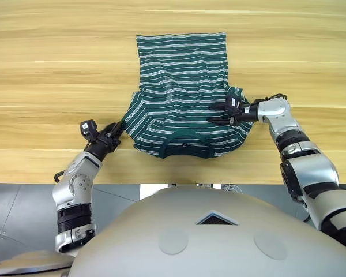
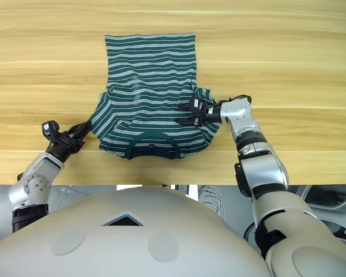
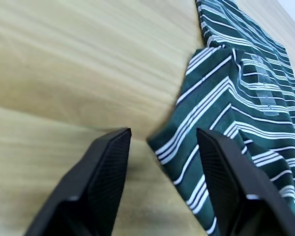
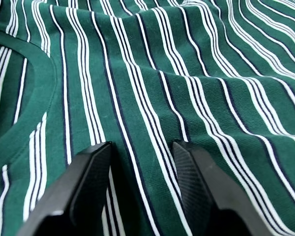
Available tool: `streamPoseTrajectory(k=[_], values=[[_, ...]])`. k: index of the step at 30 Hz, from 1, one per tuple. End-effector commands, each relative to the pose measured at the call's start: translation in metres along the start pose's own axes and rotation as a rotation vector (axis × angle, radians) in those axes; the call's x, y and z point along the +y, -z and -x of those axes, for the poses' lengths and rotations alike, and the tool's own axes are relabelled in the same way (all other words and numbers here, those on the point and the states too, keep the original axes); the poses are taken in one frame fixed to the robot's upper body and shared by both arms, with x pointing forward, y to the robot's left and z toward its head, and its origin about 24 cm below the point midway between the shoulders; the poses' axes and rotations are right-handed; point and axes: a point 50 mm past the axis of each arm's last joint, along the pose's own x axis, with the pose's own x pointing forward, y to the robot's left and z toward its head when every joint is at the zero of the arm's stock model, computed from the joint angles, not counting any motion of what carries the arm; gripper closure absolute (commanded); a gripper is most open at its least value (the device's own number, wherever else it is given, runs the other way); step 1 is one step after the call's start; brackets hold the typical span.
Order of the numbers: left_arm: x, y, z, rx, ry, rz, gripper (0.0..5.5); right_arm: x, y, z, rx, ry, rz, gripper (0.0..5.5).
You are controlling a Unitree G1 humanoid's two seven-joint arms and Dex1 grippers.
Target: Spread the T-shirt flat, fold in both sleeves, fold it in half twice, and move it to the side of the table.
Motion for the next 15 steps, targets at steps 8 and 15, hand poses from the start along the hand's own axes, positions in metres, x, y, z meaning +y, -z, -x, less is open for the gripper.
streamPoseTrajectory(k=[8, 15], values=[[0.0039, 0.0251, -0.0045, 0.15, 0.002, -0.009, 4.22, 0.0069, 0.0116, 0.0042, 0.039, -0.016, -0.03, 3.22], [0.008, 0.0208, -0.0055, 0.138, -0.019, -0.04, 5.45, 0.0053, 0.0086, 0.0038, 0.024, -0.012, -0.025, 3.22]])
